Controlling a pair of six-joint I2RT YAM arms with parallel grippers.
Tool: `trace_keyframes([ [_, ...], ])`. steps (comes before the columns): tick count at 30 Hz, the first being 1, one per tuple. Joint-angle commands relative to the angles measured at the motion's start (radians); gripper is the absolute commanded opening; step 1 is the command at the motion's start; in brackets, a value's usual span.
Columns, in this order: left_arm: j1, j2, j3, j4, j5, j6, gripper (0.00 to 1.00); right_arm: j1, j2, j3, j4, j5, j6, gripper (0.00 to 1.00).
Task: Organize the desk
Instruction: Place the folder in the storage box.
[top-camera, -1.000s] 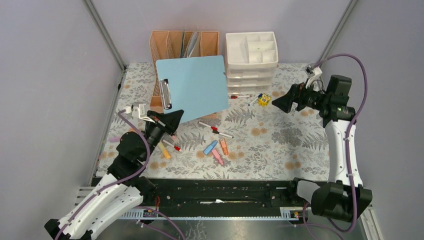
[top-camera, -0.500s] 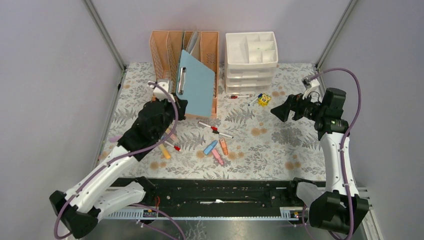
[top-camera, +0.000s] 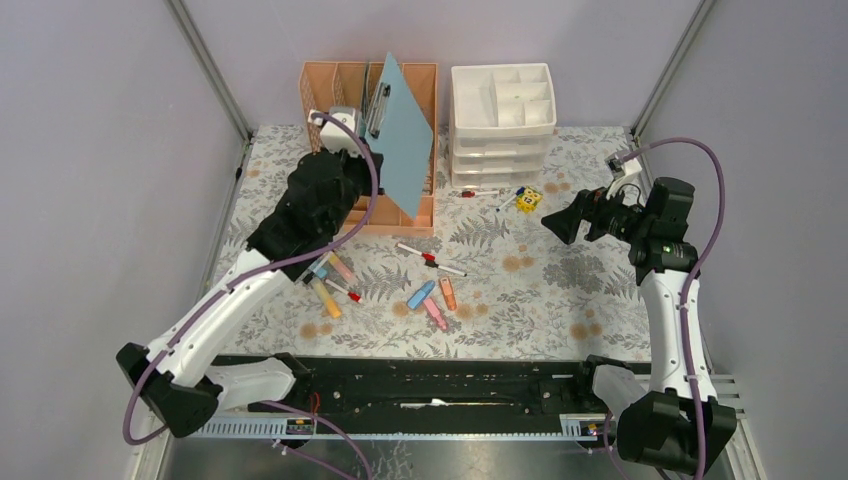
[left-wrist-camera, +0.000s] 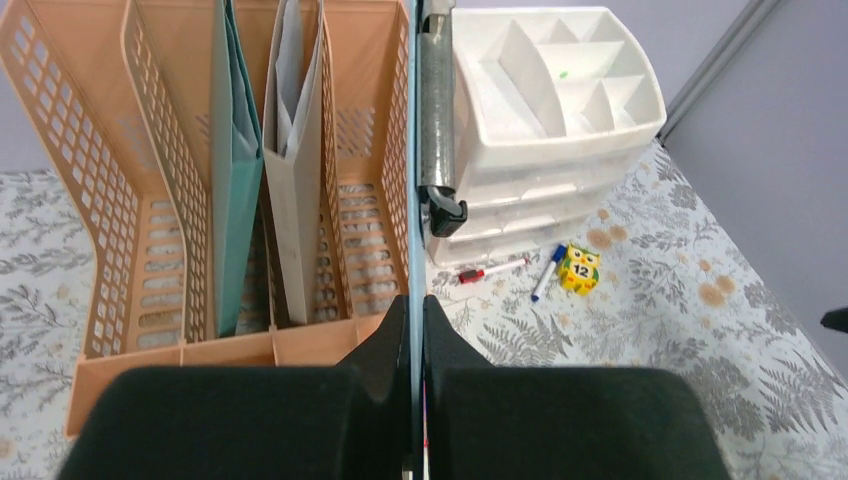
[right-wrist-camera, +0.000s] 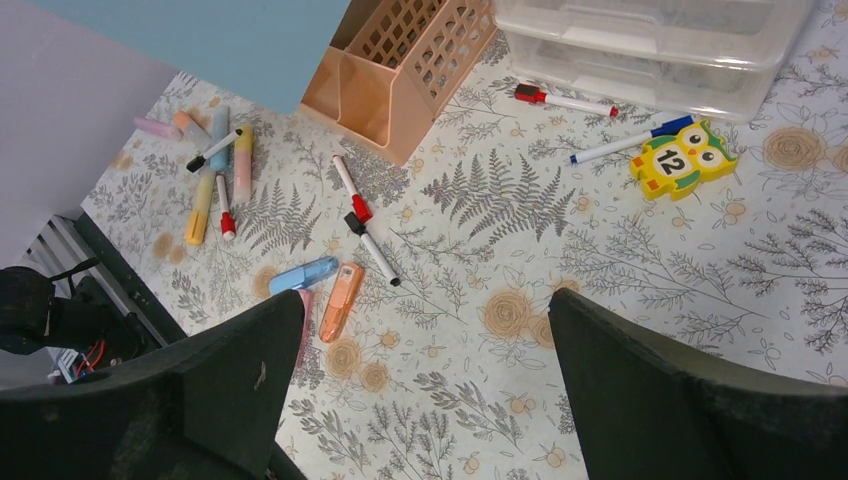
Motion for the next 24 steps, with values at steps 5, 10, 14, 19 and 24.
trace_keyframes([
  [5,0.003,0.155,0.202,0.095,-0.086,0.095,0.00,-0.002,-0.034,-0.001,0.038,-0.024,0.005,1.00],
  [10,0.004,0.262,0.309,0.096,-0.112,0.137,0.00,-0.002,-0.035,-0.002,0.040,-0.025,0.007,1.00],
  [14,0.004,0.336,0.369,0.106,-0.107,0.162,0.00,-0.002,-0.039,-0.004,0.041,-0.026,0.006,1.00],
  [19,0.013,0.413,0.418,0.117,-0.095,0.178,0.00,-0.002,-0.043,-0.003,0.041,-0.024,0.005,1.00],
  [24,0.033,0.467,0.442,0.139,-0.065,0.178,0.00,-0.002,-0.045,-0.004,0.041,-0.021,0.004,1.00],
])
